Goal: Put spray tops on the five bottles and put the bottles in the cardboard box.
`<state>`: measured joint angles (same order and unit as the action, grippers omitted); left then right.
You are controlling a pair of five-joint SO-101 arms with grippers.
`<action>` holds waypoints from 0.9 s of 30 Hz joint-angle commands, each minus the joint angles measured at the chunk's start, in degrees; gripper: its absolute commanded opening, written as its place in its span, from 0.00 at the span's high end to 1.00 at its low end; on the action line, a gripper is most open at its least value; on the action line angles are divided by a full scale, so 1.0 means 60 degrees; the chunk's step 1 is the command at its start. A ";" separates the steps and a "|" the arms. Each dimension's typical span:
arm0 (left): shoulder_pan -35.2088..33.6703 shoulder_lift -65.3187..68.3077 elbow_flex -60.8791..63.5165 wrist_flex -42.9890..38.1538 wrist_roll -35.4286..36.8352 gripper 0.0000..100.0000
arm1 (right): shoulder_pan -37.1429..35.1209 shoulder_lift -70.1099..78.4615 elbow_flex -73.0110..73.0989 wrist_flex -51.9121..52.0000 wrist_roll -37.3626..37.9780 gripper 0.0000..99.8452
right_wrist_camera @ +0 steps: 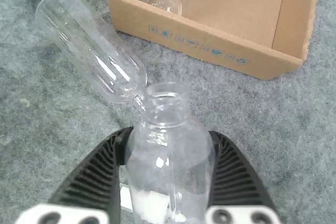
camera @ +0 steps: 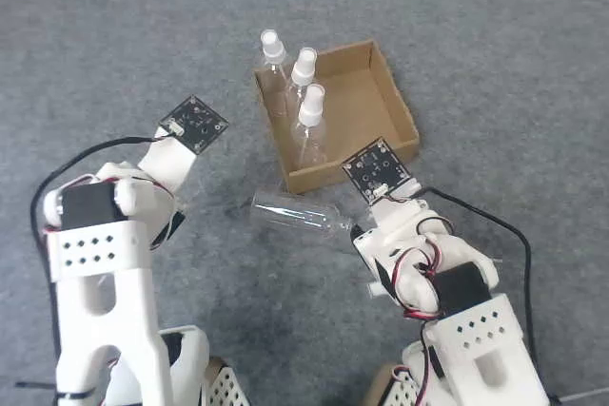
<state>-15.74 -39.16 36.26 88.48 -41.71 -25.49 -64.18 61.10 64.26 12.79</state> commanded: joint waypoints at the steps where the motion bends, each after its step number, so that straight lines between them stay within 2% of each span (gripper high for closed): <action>1: 0.0029 -0.0396 -0.0447 0.0073 0.0117 0.99 | -0.0037 -0.0330 -0.0147 -0.0183 0.0117 0.93; 15: 0.0000 -0.0410 -0.0505 0.0088 0.0147 0.99 | -0.0037 -0.0330 -0.0147 -0.0183 0.0117 0.93; 19: 0.0029 -0.0410 -0.0520 0.0044 0.0630 0.99 | -0.0037 -0.0330 -0.0147 -0.0183 0.0117 0.93; 27: 0.0029 -0.0410 -0.0535 0.0029 0.0718 0.99 | -0.0037 -0.0330 -0.0147 -0.0198 0.0117 0.93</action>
<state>-15.74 -39.16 36.26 88.48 -38.37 -25.49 -64.18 61.10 64.26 12.79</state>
